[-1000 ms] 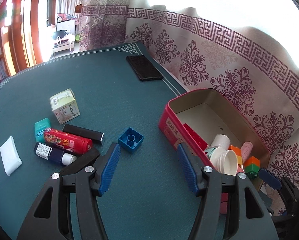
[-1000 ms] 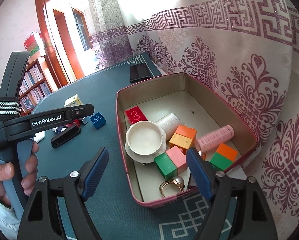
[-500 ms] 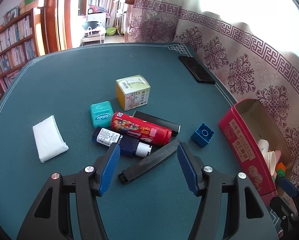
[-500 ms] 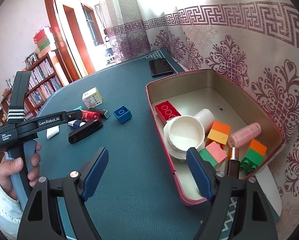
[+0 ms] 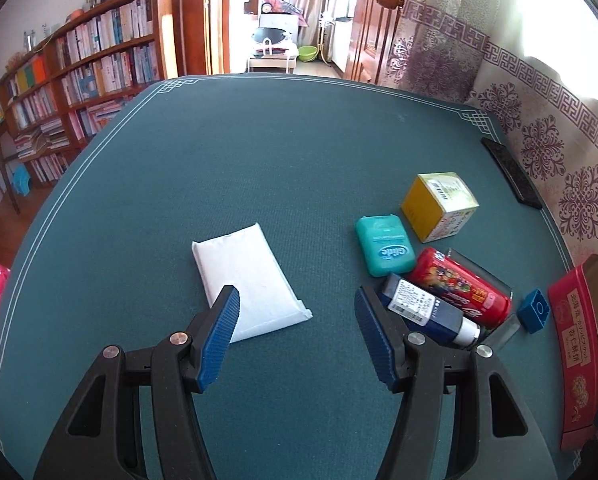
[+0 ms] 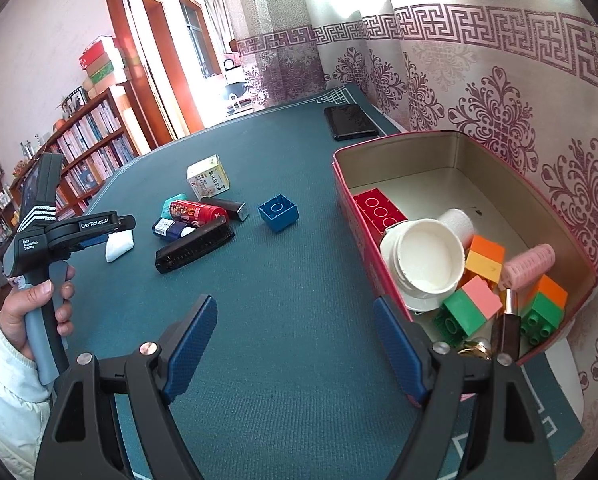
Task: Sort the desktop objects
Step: 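Grasp the white tissue pack with the left tool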
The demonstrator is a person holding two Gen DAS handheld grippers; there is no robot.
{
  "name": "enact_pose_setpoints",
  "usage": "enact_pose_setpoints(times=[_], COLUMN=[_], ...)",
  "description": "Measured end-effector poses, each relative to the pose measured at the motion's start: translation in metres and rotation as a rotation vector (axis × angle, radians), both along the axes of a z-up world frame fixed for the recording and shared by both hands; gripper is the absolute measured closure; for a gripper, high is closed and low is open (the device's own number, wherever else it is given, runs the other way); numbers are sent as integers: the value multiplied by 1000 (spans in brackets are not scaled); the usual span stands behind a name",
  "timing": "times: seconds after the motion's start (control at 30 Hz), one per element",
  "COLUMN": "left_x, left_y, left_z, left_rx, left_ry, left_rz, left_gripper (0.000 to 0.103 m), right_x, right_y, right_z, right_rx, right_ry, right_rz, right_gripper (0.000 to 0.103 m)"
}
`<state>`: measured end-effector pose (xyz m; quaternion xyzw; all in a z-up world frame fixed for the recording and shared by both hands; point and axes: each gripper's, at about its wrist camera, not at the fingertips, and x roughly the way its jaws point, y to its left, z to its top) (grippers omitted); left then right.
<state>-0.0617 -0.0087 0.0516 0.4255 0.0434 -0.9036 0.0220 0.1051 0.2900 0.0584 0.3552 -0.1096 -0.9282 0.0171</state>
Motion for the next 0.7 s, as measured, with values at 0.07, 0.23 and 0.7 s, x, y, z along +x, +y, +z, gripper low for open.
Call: enact_pose_setpoints(times=[0.07, 0.23, 0.7], left_x=[-6, -18, -35], left_y=[-8, -21, -16], left_z=[-4, -13, -21], left_rx=[-14, -32, -25], left_ry=[-20, -50, -81], left_rz=[36, 97, 102], left_gripper=[40, 40, 40], right_x=[-1, -3, -6], right_y=[0, -1, -3], right_z=[0, -1, -1], right_rx=[-1, -1, 7], right_ry=[-2, -10, -16], right_rz=[0, 2, 8], right_gripper=[20, 20, 20])
